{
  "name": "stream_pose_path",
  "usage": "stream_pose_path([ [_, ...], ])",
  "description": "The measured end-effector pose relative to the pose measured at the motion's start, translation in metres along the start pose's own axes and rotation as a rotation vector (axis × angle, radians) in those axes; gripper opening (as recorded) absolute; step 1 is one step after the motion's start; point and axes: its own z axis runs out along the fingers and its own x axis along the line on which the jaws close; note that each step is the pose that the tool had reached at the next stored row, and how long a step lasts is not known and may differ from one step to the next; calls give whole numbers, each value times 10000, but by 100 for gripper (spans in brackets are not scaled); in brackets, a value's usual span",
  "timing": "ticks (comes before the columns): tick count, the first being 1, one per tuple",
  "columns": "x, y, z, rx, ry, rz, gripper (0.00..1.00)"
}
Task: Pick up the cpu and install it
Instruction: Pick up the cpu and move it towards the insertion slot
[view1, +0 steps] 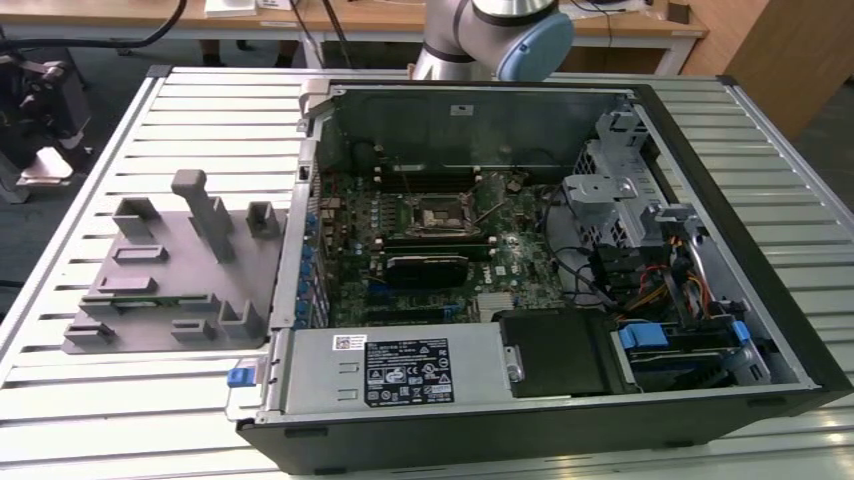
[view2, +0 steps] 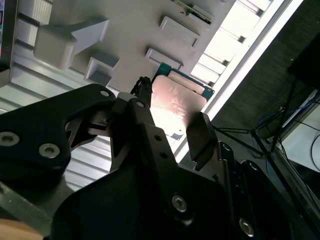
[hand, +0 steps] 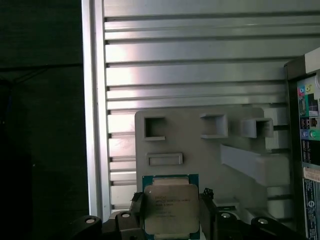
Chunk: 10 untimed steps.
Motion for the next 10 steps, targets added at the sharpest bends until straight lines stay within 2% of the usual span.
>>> stream_pose_path([
  [10,-2,41,-190,0,0,5,53],
])
